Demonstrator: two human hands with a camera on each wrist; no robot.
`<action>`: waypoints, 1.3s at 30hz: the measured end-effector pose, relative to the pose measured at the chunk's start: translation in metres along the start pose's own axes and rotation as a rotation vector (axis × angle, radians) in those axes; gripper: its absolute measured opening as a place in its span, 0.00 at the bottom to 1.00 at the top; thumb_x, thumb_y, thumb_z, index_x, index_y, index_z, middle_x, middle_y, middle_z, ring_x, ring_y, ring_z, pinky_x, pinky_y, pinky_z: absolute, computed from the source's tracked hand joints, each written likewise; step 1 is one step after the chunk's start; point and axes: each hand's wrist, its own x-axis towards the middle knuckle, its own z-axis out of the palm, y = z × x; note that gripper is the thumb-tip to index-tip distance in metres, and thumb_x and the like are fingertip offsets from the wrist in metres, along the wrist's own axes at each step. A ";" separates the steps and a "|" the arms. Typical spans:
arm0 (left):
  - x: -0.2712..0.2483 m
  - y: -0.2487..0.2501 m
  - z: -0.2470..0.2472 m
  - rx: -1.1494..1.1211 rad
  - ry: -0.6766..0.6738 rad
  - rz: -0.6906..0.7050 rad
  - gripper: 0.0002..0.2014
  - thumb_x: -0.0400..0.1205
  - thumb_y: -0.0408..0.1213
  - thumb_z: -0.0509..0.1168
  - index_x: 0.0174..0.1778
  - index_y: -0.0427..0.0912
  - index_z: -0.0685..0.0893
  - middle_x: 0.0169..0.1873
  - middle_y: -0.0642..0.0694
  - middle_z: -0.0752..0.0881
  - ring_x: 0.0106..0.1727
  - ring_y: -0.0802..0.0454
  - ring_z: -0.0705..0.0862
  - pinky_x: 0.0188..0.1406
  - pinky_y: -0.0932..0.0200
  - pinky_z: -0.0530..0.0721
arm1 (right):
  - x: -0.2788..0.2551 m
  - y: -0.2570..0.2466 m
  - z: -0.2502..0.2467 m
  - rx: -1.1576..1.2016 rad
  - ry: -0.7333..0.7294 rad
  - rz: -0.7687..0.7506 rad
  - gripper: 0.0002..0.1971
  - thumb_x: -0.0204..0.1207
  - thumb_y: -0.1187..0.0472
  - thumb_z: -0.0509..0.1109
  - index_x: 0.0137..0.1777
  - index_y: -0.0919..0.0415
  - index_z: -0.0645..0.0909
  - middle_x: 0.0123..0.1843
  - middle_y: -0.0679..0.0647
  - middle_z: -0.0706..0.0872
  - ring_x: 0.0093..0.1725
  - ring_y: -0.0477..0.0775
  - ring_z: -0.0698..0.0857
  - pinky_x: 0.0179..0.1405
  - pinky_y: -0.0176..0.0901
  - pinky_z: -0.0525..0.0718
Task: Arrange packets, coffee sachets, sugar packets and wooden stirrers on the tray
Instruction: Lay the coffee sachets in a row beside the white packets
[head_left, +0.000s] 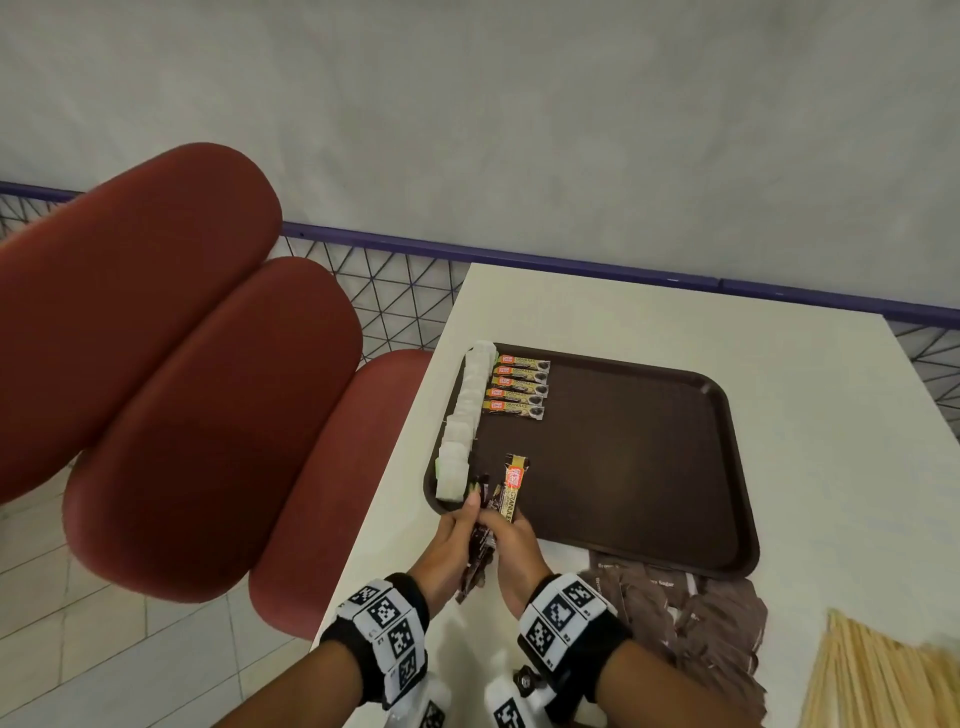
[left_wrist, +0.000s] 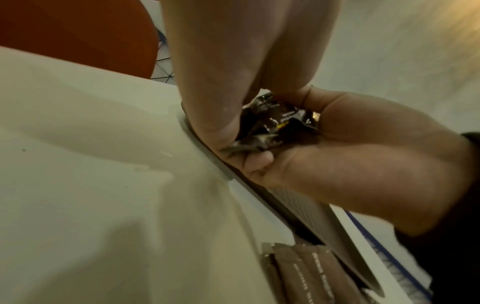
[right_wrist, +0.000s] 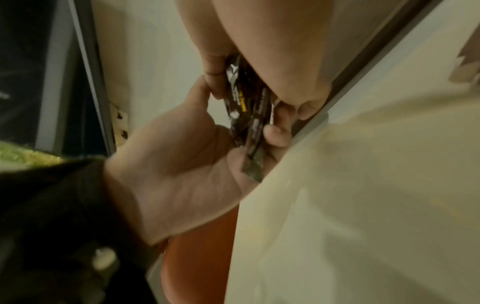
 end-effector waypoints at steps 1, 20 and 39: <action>0.001 0.001 0.001 -0.017 0.002 -0.001 0.44 0.68 0.75 0.55 0.71 0.44 0.71 0.54 0.43 0.86 0.47 0.51 0.87 0.37 0.56 0.84 | 0.001 0.002 0.001 -0.026 0.009 0.005 0.13 0.77 0.60 0.66 0.60 0.61 0.76 0.49 0.60 0.86 0.44 0.55 0.86 0.28 0.40 0.80; -0.005 0.003 -0.001 -0.148 -0.044 -0.202 0.19 0.88 0.46 0.50 0.73 0.45 0.71 0.64 0.36 0.82 0.63 0.41 0.82 0.55 0.48 0.83 | -0.001 0.010 -0.017 -0.257 -0.211 -0.008 0.35 0.57 0.61 0.67 0.69 0.54 0.70 0.62 0.56 0.82 0.58 0.46 0.82 0.48 0.34 0.81; -0.007 -0.005 -0.002 -0.117 -0.140 -0.036 0.20 0.85 0.45 0.56 0.74 0.49 0.69 0.63 0.42 0.84 0.63 0.49 0.84 0.63 0.54 0.82 | -0.001 0.011 -0.022 -0.484 -0.341 -0.076 0.36 0.58 0.62 0.67 0.70 0.55 0.63 0.65 0.55 0.75 0.59 0.40 0.79 0.49 0.26 0.81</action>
